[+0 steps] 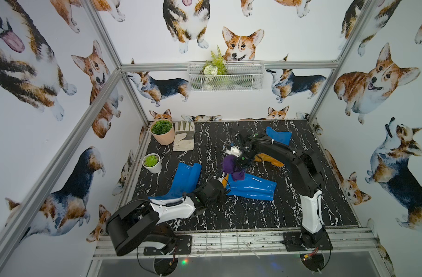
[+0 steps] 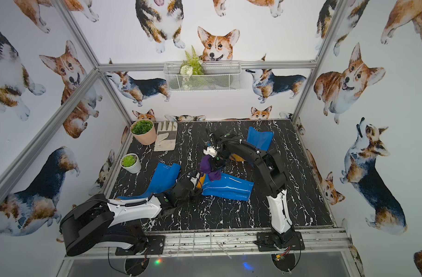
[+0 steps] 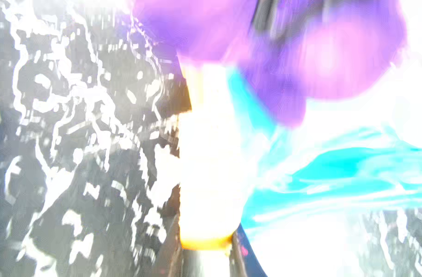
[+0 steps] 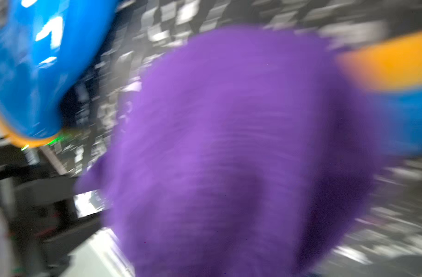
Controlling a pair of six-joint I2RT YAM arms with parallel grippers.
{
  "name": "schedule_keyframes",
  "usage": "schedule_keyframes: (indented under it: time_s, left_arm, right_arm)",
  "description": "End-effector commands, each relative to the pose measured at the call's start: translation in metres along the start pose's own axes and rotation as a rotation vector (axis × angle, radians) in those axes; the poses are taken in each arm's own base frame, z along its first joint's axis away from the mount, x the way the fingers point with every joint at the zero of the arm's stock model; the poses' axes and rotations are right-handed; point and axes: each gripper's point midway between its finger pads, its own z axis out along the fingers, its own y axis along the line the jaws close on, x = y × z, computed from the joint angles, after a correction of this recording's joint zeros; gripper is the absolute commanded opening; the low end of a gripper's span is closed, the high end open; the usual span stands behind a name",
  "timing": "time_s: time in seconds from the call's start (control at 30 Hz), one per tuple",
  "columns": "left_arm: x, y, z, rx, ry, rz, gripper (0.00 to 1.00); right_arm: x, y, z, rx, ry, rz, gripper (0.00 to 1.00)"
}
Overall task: Wipe the rubber boots with a cloth
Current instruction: Wipe the dirt off the rubber boot.
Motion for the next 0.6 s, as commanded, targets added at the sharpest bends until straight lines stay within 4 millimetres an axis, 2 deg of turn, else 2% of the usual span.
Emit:
schedule_keyframes:
  time_s: [0.0, 0.07, 0.17, 0.3, 0.4, 0.5, 0.57]
  left_arm:
    - [0.01, 0.004, -0.007, 0.0, 0.032, 0.02, 0.0]
    - [0.01, 0.006, -0.011, -0.003, 0.025, 0.02, 0.0]
    - [0.006, 0.006, -0.016, -0.001, 0.007, 0.015, 0.0]
    - [0.0, 0.001, -0.019, 0.024, -0.004, 0.017, 0.0]
    - [0.0, -0.001, -0.016, 0.032, 0.006, 0.02, 0.0]
    - [-0.002, -0.005, -0.014, 0.048, 0.014, 0.028, 0.0]
    - [-0.002, -0.006, -0.012, 0.05, 0.019, 0.033, 0.0]
  right_arm:
    - [-0.004, -0.017, -0.028, 0.118, -0.05, -0.011, 0.0]
    - [-0.004, -0.001, -0.038, 0.11, -0.084, -0.048, 0.0]
    - [0.001, 0.032, -0.04, 0.082, -0.128, -0.132, 0.0]
    - [0.006, 0.077, -0.03, -0.044, -0.164, -0.2, 0.0]
    - [0.007, 0.108, -0.009, -0.119, -0.119, -0.263, 0.0]
    - [0.013, 0.122, 0.018, -0.114, 0.001, -0.327, 0.0]
    - [0.01, 0.111, 0.03, -0.067, 0.045, -0.334, 0.0]
